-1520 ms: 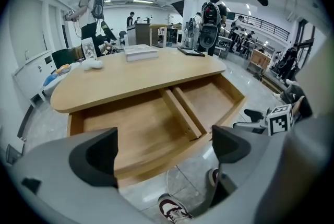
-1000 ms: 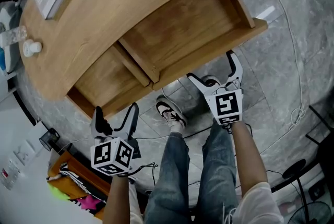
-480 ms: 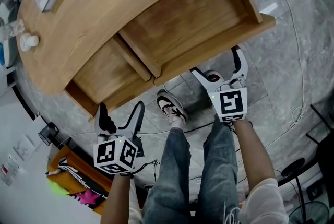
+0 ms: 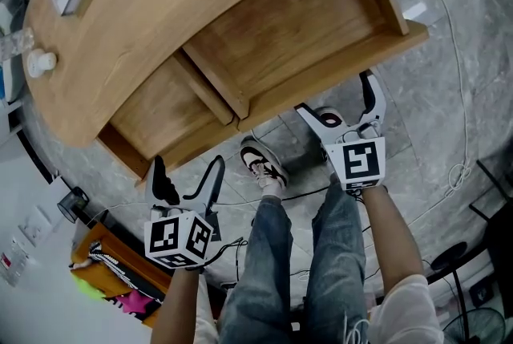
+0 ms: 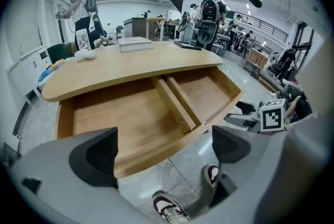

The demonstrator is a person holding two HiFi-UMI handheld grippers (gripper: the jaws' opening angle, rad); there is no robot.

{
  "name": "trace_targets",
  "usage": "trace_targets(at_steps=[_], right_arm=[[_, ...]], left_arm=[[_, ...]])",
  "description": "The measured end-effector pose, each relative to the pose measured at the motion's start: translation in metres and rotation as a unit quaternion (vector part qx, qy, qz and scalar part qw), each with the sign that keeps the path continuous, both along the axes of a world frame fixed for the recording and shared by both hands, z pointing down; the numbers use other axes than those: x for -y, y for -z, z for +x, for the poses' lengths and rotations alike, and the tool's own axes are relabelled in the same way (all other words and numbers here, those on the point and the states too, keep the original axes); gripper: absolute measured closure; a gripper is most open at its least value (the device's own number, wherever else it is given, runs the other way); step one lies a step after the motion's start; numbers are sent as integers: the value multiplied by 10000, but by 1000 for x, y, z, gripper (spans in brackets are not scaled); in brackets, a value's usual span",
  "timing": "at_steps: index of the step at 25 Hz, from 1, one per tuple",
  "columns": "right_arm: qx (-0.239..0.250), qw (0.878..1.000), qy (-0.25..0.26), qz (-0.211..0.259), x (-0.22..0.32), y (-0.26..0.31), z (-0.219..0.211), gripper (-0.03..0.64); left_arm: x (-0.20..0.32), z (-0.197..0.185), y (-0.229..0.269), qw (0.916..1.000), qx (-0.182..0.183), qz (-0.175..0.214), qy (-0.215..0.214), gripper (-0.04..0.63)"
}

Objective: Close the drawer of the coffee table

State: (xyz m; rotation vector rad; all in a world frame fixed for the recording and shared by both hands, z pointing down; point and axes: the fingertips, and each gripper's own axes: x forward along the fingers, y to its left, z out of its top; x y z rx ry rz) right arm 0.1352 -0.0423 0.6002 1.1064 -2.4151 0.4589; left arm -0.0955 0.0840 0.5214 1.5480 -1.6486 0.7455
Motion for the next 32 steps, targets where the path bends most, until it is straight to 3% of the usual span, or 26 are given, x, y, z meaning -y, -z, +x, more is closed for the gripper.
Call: trace_targets(at_steps=[15,32], right_arm=[[-19,10000,-77,2,2,10,0,29],[200,9988,-200,392,37,48,-18,29]], left_arm=[[-1,-4,-7,9999,-118,-71,78,38],[5,-12,-5,9993,-213,42,312,38]])
